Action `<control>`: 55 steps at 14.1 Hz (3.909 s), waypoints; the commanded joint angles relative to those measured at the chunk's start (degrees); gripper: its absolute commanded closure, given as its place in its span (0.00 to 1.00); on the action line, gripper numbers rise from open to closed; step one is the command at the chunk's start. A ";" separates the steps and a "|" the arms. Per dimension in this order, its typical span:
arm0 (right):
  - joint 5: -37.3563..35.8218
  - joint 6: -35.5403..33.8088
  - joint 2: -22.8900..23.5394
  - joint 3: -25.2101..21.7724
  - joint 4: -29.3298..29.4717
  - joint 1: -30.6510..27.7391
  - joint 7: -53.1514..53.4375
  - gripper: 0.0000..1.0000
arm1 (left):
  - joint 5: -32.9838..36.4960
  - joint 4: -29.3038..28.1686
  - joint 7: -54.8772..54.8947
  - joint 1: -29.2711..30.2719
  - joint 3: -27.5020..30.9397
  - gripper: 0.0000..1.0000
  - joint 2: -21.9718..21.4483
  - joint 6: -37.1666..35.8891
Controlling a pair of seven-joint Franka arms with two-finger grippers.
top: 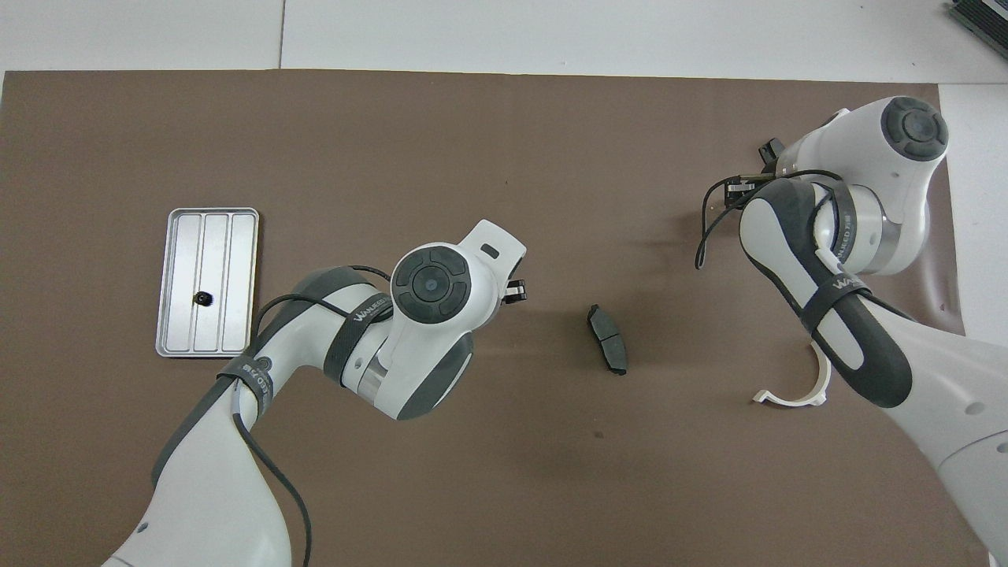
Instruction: Place bearing gear from tray to pile
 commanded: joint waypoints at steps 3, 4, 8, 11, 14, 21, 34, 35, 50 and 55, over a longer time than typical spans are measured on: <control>1.02 -4.32 -2.20 0.82 -1.60 -0.86 -2.40 1.00 | 0.33 0.10 -0.11 -0.57 1.02 0.00 0.06 0.47; 0.67 -5.56 -3.25 0.82 -2.12 -0.77 -2.40 1.00 | 0.33 0.10 -0.11 -0.04 1.11 0.00 -0.46 0.21; 0.23 -4.70 -5.71 0.74 -7.83 -0.68 -2.58 1.00 | 0.42 -0.08 6.80 9.51 2.52 0.00 -5.29 -8.04; -1.00 -4.78 -6.07 0.74 -8.89 -0.77 -2.58 0.97 | 0.33 -0.07 16.55 17.52 2.61 0.00 -7.32 -12.44; -1.09 -4.78 -6.07 0.74 -8.81 -0.77 -2.06 0.00 | 0.33 -1.56 31.30 25.78 2.61 0.00 -8.38 -14.03; -1.09 -5.57 -10.12 1.26 -4.69 6.59 8.82 0.00 | 0.33 -11.74 48.30 36.43 2.61 0.00 -11.54 -5.89; -2.23 5.05 -1.07 1.26 -1.07 34.38 34.95 0.00 | 0.33 -20.47 48.49 37.93 2.61 0.32 -11.98 4.25; -2.85 5.06 -0.71 1.26 -1.25 34.38 34.95 0.00 | 0.33 -20.55 48.49 38.63 2.61 0.35 -11.81 4.34; -3.47 4.63 0.87 1.26 -3.62 35.96 35.38 0.25 | 0.24 -20.47 47.79 39.60 2.52 0.59 -8.56 8.91; -3.47 3.04 0.70 1.26 -3.53 36.84 35.56 0.26 | 0.24 -20.47 47.79 39.16 2.52 0.75 -8.56 8.30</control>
